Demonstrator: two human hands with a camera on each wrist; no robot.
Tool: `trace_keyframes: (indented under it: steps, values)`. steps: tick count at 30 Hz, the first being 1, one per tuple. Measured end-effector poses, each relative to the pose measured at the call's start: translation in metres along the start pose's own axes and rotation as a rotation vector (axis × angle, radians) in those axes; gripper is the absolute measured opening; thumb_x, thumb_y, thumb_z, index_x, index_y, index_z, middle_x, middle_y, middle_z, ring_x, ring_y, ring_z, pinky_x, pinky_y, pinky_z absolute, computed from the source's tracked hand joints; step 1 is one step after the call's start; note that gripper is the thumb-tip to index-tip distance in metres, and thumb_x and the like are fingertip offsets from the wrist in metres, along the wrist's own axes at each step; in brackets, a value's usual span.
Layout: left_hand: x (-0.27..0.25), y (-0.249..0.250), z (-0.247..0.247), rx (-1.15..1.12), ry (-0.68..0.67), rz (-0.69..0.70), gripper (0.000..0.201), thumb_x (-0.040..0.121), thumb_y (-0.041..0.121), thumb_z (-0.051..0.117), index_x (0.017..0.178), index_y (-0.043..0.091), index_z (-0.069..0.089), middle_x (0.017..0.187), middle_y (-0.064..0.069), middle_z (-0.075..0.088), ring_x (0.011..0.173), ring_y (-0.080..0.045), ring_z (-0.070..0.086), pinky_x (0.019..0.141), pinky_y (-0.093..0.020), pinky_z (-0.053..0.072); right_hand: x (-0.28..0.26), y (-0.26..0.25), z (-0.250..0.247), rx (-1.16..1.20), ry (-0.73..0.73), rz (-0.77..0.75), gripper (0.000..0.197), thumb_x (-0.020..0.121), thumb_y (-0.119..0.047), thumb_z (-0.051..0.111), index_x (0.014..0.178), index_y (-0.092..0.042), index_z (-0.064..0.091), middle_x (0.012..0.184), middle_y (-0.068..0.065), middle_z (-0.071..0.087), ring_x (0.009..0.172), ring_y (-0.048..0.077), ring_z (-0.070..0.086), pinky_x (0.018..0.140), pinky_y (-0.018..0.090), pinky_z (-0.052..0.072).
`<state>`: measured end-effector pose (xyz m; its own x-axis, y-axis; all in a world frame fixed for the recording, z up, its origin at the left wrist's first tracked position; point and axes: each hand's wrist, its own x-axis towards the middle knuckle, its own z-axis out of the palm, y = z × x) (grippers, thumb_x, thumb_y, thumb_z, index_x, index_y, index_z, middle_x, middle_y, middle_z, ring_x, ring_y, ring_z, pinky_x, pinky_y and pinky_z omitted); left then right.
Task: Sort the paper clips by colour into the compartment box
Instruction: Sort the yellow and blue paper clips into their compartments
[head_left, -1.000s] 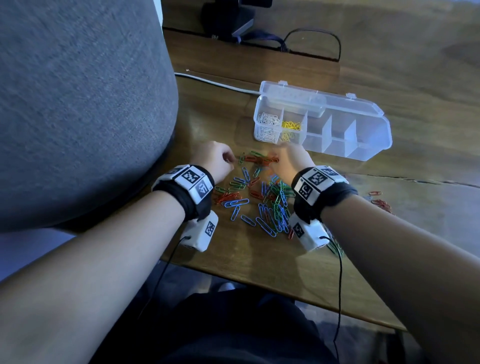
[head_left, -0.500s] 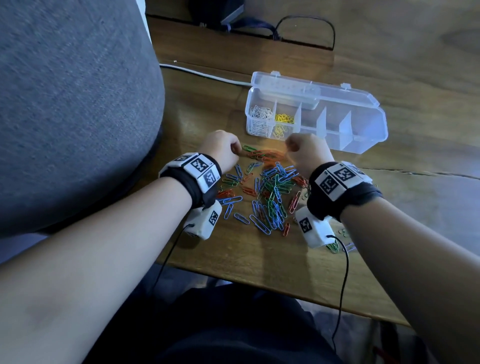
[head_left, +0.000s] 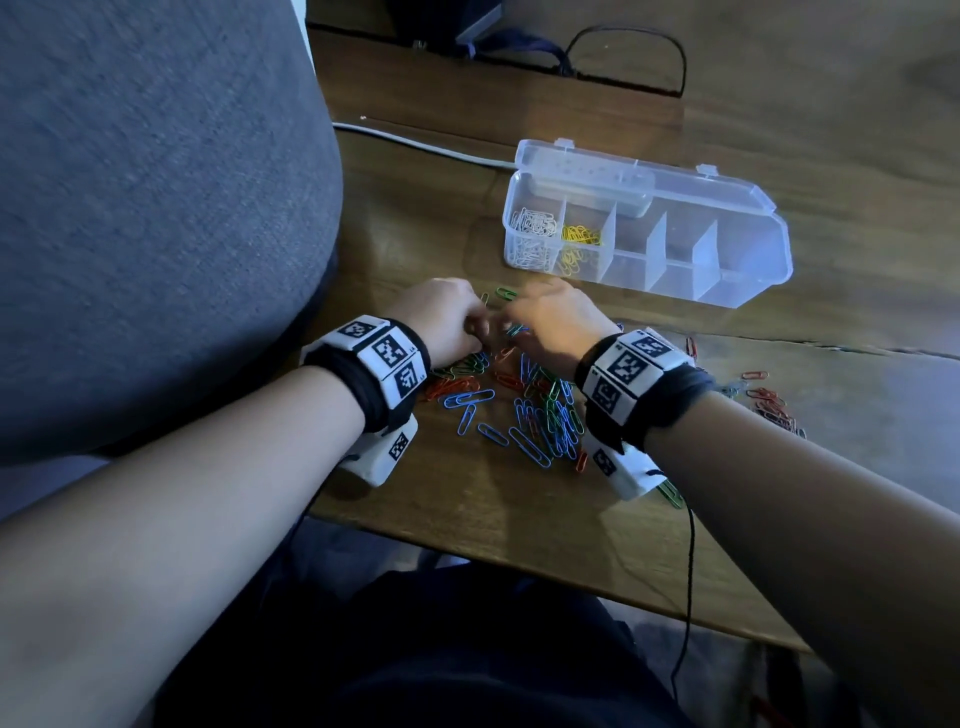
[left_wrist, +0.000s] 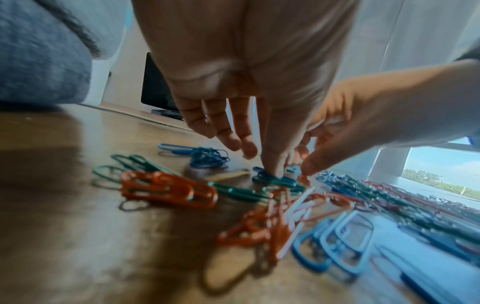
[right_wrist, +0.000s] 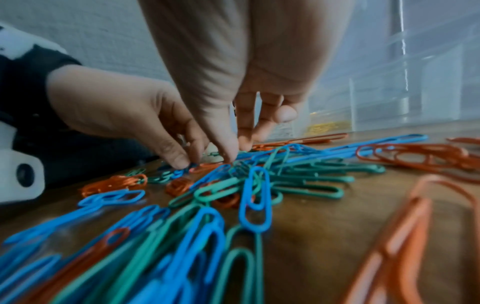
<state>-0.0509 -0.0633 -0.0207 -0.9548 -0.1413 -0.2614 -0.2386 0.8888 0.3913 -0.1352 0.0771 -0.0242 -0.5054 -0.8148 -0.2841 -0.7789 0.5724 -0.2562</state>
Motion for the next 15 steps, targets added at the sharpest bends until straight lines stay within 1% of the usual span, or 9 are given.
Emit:
trace_keyframes:
  steps: [2,4,6,7,9,10,12,13,15]
  values:
    - [-0.001,0.001,0.000,0.020,-0.016,-0.003,0.004,0.081,0.019,0.066,0.084,0.021,0.068,0.102,0.002,0.060,0.099,-0.019,0.056,0.080,-0.030,0.045,0.001,0.003,0.002,0.026,0.055,0.050,0.021,0.086,-0.010,0.053,0.103,-0.012,0.064,0.112,0.009,0.060,0.113,0.029,0.051,0.095,0.037,0.042]
    - [-0.002,0.002,0.001,0.032,-0.035,0.010,0.006,0.083,0.015,0.061,0.082,0.020,0.065,0.099,0.002,0.060,0.096,-0.019,0.056,0.073,-0.028,0.041,-0.001,0.006,0.001,0.110,0.076,0.083,0.010,0.085,-0.009,0.054,0.091,-0.010,0.063,0.099,0.008,0.062,0.099,0.028,0.056,0.086,0.035,0.046]
    - [-0.002,0.003,0.002,0.039,-0.050,0.018,0.011,0.084,0.011,0.056,0.081,0.020,0.062,0.098,0.001,0.060,0.093,-0.019,0.056,0.069,-0.028,0.038,-0.005,0.009,-0.004,0.225,0.084,0.179,0.003,0.087,-0.012,0.057,0.085,-0.013,0.060,0.086,0.000,0.058,0.085,0.020,0.055,0.075,0.027,0.043]
    - [-0.002,0.003,0.003,0.035,-0.053,0.014,0.012,0.085,0.010,0.055,0.082,0.020,0.061,0.097,0.001,0.061,0.091,-0.019,0.056,0.068,-0.028,0.038,-0.008,0.012,-0.007,0.284,0.112,0.245,0.004,0.087,-0.014,0.059,0.083,-0.015,0.058,0.082,-0.003,0.056,0.080,0.017,0.052,0.070,0.023,0.039]
    - [-0.002,0.001,0.004,0.018,-0.057,0.004,0.013,0.085,0.011,0.055,0.087,0.021,0.062,0.097,0.002,0.062,0.090,-0.020,0.057,0.069,-0.029,0.041,-0.013,0.021,-0.012,0.347,0.201,0.337,0.008,0.085,-0.015,0.061,0.080,-0.017,0.056,0.077,-0.002,0.056,0.077,0.016,0.050,0.065,0.022,0.037]
    - [-0.003,0.001,0.005,0.010,-0.061,-0.001,0.013,0.086,0.011,0.054,0.088,0.021,0.062,0.096,0.003,0.062,0.090,-0.020,0.058,0.069,-0.029,0.042,-0.014,0.025,-0.013,0.359,0.220,0.365,0.007,0.085,-0.014,0.061,0.081,-0.019,0.057,0.081,-0.001,0.060,0.079,0.018,0.053,0.068,0.023,0.041]
    - [-0.004,0.002,0.006,-0.001,-0.067,-0.012,0.013,0.086,0.010,0.054,0.089,0.020,0.062,0.090,0.004,0.061,0.089,-0.020,0.058,0.069,-0.028,0.042,-0.017,0.026,-0.014,0.283,0.200,0.373,0.006,0.086,-0.014,0.059,0.085,-0.020,0.059,0.091,0.001,0.063,0.087,0.021,0.058,0.077,0.028,0.046]
    - [-0.004,0.002,0.006,-0.005,-0.069,-0.017,0.013,0.086,0.009,0.053,0.089,0.019,0.062,0.088,0.004,0.060,0.089,-0.021,0.059,0.069,-0.028,0.042,-0.017,0.023,-0.013,0.233,0.182,0.344,0.006,0.087,-0.014,0.057,0.084,-0.019,0.057,0.090,0.001,0.062,0.090,0.023,0.058,0.078,0.028,0.044]
    - [-0.004,0.005,0.006,0.003,-0.082,-0.031,0.014,0.087,0.008,0.052,0.089,0.017,0.062,0.089,0.002,0.061,0.090,-0.022,0.059,0.069,-0.028,0.042,-0.015,0.012,-0.011,0.166,0.117,0.256,0.013,0.090,-0.011,0.051,0.084,-0.016,0.061,0.088,0.000,0.061,0.091,0.024,0.057,0.080,0.028,0.044]
